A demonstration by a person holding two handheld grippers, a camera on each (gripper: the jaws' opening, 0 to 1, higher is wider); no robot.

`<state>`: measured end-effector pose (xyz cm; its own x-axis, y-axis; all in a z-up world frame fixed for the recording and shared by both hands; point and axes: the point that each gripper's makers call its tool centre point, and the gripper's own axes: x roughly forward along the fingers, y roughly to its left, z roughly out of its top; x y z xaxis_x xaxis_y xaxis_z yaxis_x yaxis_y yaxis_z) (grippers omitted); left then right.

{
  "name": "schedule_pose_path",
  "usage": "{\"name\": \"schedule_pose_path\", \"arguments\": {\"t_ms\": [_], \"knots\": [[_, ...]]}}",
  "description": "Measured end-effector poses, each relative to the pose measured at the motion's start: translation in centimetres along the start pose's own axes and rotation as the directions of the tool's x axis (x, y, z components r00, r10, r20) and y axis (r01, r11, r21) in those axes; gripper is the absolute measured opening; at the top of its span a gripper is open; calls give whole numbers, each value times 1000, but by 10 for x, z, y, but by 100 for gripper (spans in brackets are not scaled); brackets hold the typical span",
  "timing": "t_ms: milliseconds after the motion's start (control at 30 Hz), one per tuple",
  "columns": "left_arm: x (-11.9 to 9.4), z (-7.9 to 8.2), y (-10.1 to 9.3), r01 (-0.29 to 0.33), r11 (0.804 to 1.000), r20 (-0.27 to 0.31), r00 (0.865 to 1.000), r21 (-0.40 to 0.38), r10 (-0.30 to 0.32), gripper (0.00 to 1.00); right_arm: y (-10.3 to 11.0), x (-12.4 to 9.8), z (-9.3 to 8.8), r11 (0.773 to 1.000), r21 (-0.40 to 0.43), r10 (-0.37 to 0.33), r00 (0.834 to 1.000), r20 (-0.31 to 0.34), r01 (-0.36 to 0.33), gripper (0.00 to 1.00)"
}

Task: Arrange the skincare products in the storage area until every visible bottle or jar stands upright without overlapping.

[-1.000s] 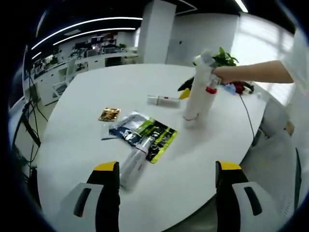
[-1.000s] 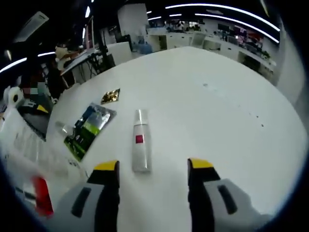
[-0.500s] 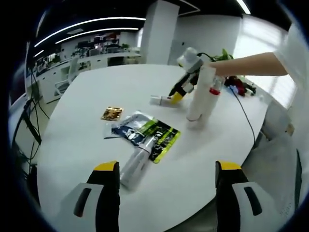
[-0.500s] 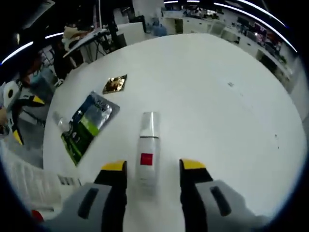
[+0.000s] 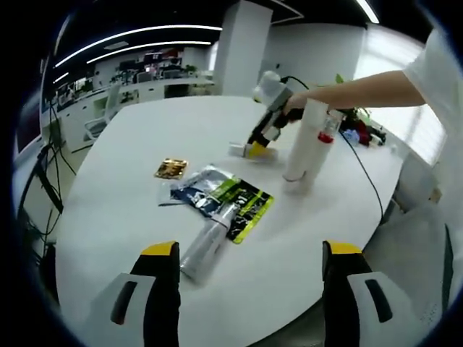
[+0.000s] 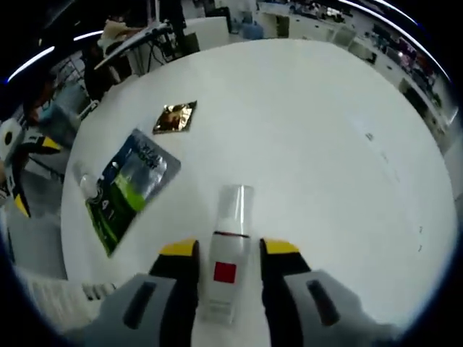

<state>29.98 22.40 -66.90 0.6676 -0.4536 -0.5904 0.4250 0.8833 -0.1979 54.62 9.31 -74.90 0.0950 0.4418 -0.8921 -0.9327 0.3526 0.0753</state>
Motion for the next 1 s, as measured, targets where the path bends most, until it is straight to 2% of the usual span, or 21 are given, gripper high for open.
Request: {"name": "schedule_pose_path", "arguments": {"t_ms": [200, 300, 533, 733, 900, 1000], "knots": [[1, 1, -1, 1, 1000, 1, 1000, 1, -1, 78, -5, 3, 2, 999, 23, -23, 999, -29, 24, 22], [2, 1, -1, 3, 1000, -1, 1000, 2, -3, 77, -6, 2, 1, 999, 37, -27, 999, -29, 28, 21], [0, 2, -1, 2, 1000, -2, 1000, 7, -2, 77, -10, 0, -1, 998, 3, -61, 998, -22, 61, 20], [-2, 4, -2, 2, 1000, 1, 1000, 14, -2, 77, -13, -11, 1, 997, 30, -67, 998, 17, 66, 20], [-4, 8, -7, 8, 1000, 7, 1000, 28, -9, 77, -18, -26, -5, 996, 33, -90, 995, 34, 89, 20], [-5, 11, -10, 15, 999, 12, 1000, 39, -15, 77, -21, -38, -7, 993, 69, -102, 993, 62, 98, 20]]}}
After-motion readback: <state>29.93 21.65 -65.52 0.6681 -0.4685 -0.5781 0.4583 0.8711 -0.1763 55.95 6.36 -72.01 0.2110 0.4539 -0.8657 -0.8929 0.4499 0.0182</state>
